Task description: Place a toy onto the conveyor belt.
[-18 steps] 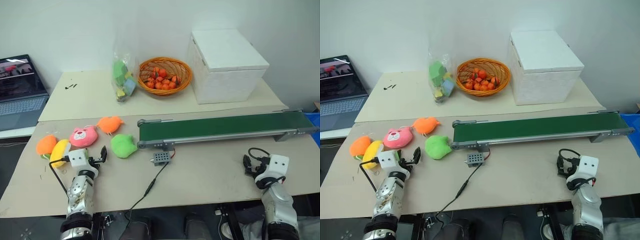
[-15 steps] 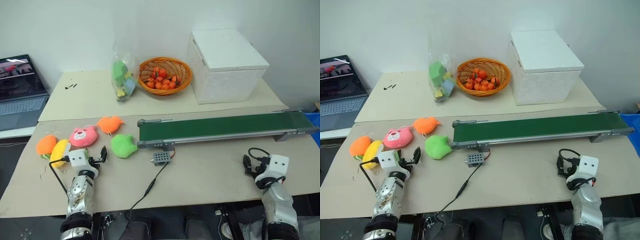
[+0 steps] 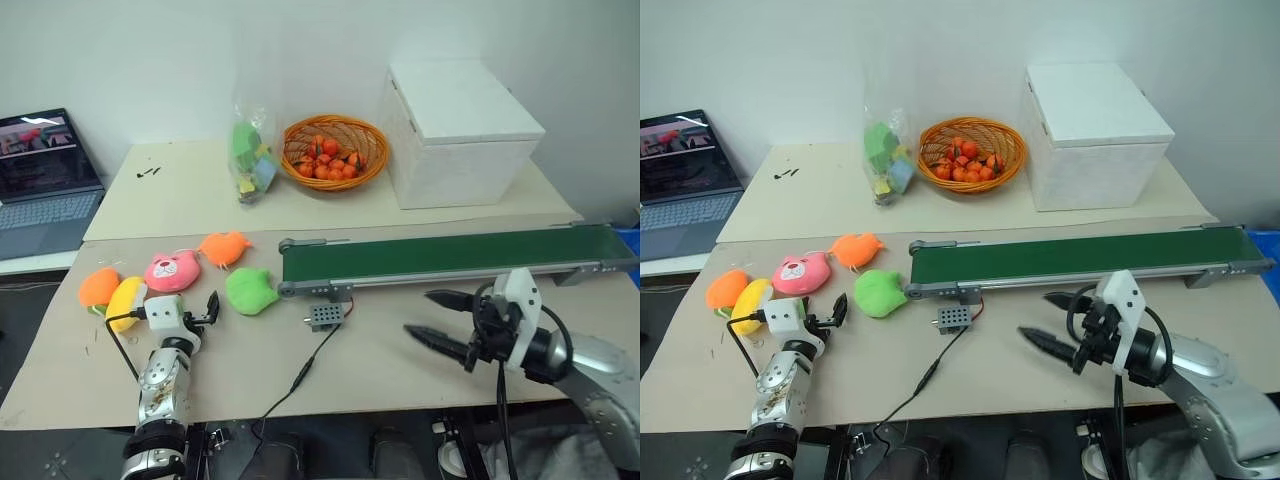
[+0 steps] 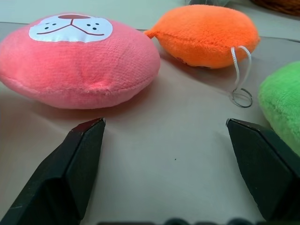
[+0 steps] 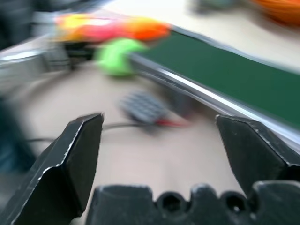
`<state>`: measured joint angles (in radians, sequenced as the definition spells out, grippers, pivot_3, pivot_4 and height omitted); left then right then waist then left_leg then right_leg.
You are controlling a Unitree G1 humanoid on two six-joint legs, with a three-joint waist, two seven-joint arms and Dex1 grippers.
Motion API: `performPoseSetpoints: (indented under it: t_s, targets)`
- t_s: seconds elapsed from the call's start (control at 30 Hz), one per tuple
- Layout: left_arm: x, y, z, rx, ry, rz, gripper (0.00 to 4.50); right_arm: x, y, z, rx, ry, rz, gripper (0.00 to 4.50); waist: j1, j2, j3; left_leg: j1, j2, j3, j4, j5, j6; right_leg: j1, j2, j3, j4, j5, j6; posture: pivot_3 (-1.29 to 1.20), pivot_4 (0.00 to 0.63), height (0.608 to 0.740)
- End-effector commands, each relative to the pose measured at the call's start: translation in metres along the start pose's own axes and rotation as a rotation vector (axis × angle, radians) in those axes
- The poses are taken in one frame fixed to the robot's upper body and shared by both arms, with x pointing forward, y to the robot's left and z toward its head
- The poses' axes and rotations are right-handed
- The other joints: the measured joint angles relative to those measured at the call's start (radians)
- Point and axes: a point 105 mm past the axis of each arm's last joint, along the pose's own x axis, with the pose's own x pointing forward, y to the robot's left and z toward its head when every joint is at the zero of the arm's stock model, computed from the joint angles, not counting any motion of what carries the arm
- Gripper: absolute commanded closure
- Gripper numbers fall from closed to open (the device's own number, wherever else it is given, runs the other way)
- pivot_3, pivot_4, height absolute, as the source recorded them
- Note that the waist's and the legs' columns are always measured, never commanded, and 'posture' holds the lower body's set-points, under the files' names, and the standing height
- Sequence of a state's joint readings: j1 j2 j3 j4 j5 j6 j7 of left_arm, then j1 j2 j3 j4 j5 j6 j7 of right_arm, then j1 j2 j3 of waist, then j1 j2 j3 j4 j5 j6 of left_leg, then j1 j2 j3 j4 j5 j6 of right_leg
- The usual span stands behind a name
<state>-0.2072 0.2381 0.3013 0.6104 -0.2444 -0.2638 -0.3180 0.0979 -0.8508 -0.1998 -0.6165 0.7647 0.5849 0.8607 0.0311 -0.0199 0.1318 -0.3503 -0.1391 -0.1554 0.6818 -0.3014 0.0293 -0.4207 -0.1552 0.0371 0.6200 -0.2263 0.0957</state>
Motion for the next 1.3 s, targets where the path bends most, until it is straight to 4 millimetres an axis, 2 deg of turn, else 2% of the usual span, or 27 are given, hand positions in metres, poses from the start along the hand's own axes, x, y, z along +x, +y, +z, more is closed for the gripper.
performPoseSetpoints:
  t_s: [0.03, 0.13, 0.23, 0.3, 0.4, 0.47, 0.57, 0.67, 0.7, 0.77, 0.9, 0.93, 1.03, 1.13, 1.3]
  targets:
    - [0.002, -0.006, -0.005, -0.012, 0.018, -0.019, 0.09, 0.004, 0.004, 0.001, -0.073, 0.064, 0.04, 0.07, 0.007, 0.0, 0.0, 0.0, 0.0, 0.001, 0.0, 0.0, 0.0, 0.0, 0.0, 0.001, -0.003, 0.002, 0.001, 0.0, 0.15, 0.74]
    - [0.001, -0.005, -0.001, 0.015, -0.001, -0.008, 0.09, 0.014, 0.002, 0.001, -0.136, 0.067, 0.044, 0.07, 0.009, 0.0, 0.0, -0.001, 0.0, 0.002, 0.0, 0.0, -0.001, 0.0, 0.0, 0.001, -0.005, 0.005, 0.001, 0.0, 0.15, 0.74]
    - [-0.012, 0.001, 0.009, 0.021, -0.05, 0.04, 0.09, 0.02, -0.001, 0.0, -0.157, 0.069, 0.04, 0.07, 0.009, -0.001, 0.0, -0.002, 0.001, 0.002, 0.0, 0.001, -0.001, -0.001, 0.001, 0.001, -0.006, 0.005, 0.001, 0.0, 0.15, 0.74]
    - [-0.032, -0.005, 0.016, 0.083, -0.084, 0.015, 0.09, 0.021, -0.005, -0.007, -0.149, 0.083, 0.034, 0.07, 0.003, -0.003, 0.002, -0.002, 0.001, 0.003, 0.0, 0.0, -0.001, -0.002, 0.001, 0.002, -0.007, 0.005, 0.001, 0.0, 0.15, 0.74]
    - [-0.069, -0.027, 0.034, 0.203, -0.147, -0.062, 0.09, 0.022, -0.013, -0.021, -0.135, 0.117, 0.017, 0.07, -0.008, -0.005, 0.003, -0.003, 0.002, 0.006, 0.0, -0.001, 0.001, -0.003, 0.001, 0.003, -0.009, 0.005, 0.001, 0.0, 0.15, 0.74]
    - [-0.095, -0.026, 0.049, 0.245, -0.176, -0.03, 0.09, 0.023, -0.018, -0.025, -0.12, 0.118, 0.005, 0.07, -0.004, -0.006, 0.004, -0.003, 0.002, 0.008, -0.001, -0.002, 0.003, -0.003, 0.001, 0.003, -0.011, 0.005, 0.001, 0.0, 0.15, 0.74]
    - [-0.125, 0.006, 0.054, 0.293, -0.146, 0.137, 0.09, 0.024, -0.023, -0.032, -0.108, 0.126, -0.006, 0.07, 0.008, -0.005, 0.005, -0.003, 0.005, 0.009, -0.002, -0.003, 0.003, -0.003, 0.002, 0.002, -0.011, 0.005, 0.001, 0.0, 0.15, 0.74]
    - [-0.14, 0.051, 0.04, 0.249, -0.057, 0.35, 0.09, 0.027, -0.025, -0.035, -0.095, 0.124, -0.007, 0.07, 0.015, -0.003, 0.006, -0.002, 0.007, 0.011, -0.002, -0.007, 0.008, -0.002, 0.004, 0.002, -0.01, 0.006, -0.001, 0.0, 0.15, 0.74]
    - [-0.141, 0.063, 0.036, 0.228, -0.04, 0.385, 0.09, 0.027, -0.026, -0.036, -0.09, 0.12, -0.006, 0.07, 0.015, -0.003, 0.006, -0.002, 0.008, 0.011, -0.002, -0.007, 0.008, -0.003, 0.005, 0.002, -0.009, 0.006, -0.001, 0.0, 0.15, 0.74]
    - [-0.138, 0.076, 0.031, 0.167, -0.013, 0.378, 0.09, 0.029, -0.027, -0.036, -0.081, 0.111, -0.002, 0.07, 0.017, -0.003, 0.006, -0.002, 0.01, 0.011, -0.002, -0.007, 0.007, -0.003, 0.007, 0.001, -0.009, 0.007, -0.003, 0.0, 0.15, 0.74]
    - [-0.121, 0.084, 0.04, 0.072, -0.046, 0.329, 0.09, 0.032, -0.029, -0.042, -0.072, 0.128, 0.007, 0.07, 0.016, -0.003, 0.006, -0.001, 0.012, 0.011, -0.001, -0.005, 0.005, -0.003, 0.008, -0.001, -0.009, 0.009, -0.004, 0.0, 0.15, 0.74]
    - [-0.116, 0.09, 0.042, -0.012, -0.058, 0.341, 0.09, 0.033, -0.028, -0.045, -0.071, 0.134, 0.011, 0.07, 0.015, -0.003, 0.006, -0.001, 0.012, 0.011, -0.001, -0.005, 0.004, -0.003, 0.008, -0.001, -0.009, 0.009, -0.004, 0.0, 0.15, 0.74]
    - [-0.111, 0.111, 0.054, -0.129, -0.11, 0.401, 0.09, 0.035, -0.027, -0.05, -0.056, 0.141, 0.015, 0.07, 0.007, -0.003, 0.006, -0.001, 0.012, 0.011, -0.001, -0.001, -0.002, -0.003, 0.008, -0.001, -0.009, 0.009, -0.004, 0.0, 0.15, 0.74]
    - [-0.114, 0.141, 0.07, -0.207, -0.162, 0.463, 0.09, 0.033, -0.027, -0.057, -0.038, 0.155, 0.005, 0.07, -0.005, -0.004, 0.006, -0.002, 0.012, 0.013, -0.001, -0.001, -0.002, -0.005, 0.009, 0.0, -0.009, 0.009, -0.005, 0.0, 0.15, 0.74]
    - [-0.114, 0.179, 0.094, -0.225, -0.22, 0.531, 0.09, 0.033, -0.027, -0.061, -0.024, 0.158, -0.011, 0.07, -0.018, -0.004, 0.006, -0.001, 0.014, 0.014, -0.001, -0.002, -0.003, -0.007, 0.01, 0.001, -0.009, 0.009, -0.005, 0.0, 0.15, 0.74]
